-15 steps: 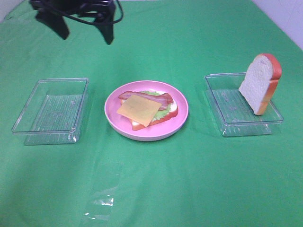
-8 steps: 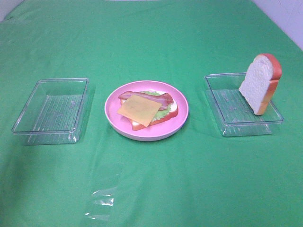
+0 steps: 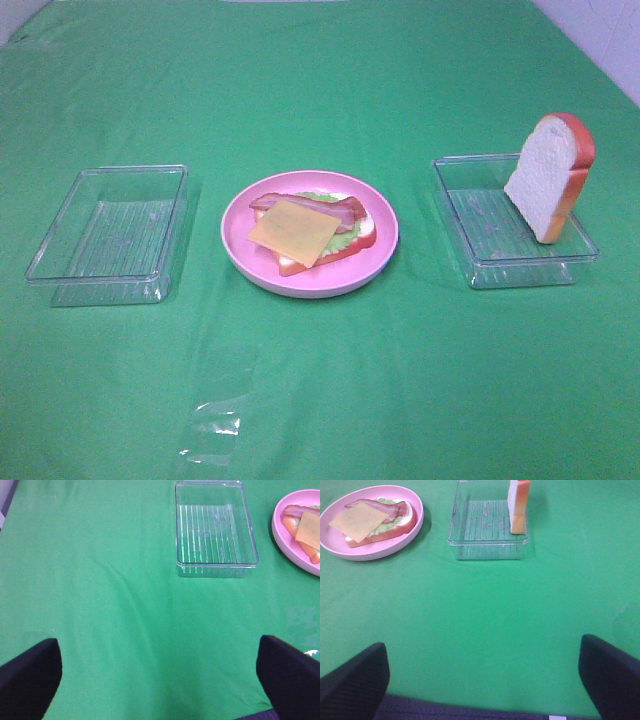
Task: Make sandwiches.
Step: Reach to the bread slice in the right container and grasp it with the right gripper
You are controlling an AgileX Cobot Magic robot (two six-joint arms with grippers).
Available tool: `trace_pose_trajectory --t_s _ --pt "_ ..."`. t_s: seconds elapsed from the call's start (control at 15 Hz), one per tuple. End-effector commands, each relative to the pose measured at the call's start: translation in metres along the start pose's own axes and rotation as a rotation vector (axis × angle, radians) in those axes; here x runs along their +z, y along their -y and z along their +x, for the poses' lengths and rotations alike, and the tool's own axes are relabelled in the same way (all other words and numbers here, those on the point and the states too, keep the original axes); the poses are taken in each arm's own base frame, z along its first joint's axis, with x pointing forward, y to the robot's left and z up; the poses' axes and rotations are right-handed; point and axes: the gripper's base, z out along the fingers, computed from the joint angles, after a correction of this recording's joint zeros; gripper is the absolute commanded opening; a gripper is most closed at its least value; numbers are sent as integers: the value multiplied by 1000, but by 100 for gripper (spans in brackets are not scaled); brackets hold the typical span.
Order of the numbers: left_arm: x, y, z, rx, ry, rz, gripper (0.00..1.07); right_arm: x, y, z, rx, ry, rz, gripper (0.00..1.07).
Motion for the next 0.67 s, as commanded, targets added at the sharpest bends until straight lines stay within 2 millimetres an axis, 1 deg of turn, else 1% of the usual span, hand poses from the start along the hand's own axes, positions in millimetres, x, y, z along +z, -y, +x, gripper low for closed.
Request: trace_pose_trajectory --t_s 0.07,0.2,0.27,0.4,0.53,0.67 --pt "-8 -1 22 6 64 2 98 -5 -1 -2 2 67 -2 98" --pt "-10 -2 44 12 93 0 98 -10 1 -18 -3 156 21 98" --pt "-16 -1 47 14 136 2 98 -7 2 -26 24 179 21 98" --pt "-19 -2 49 16 159 2 98 2 4 -46 55 248 27 98" --pt "-22 -1 52 18 186 4 98 16 7 -63 63 237 30 98" --pt "-23 -1 53 16 197 10 98 31 7 -71 75 181 16 98"
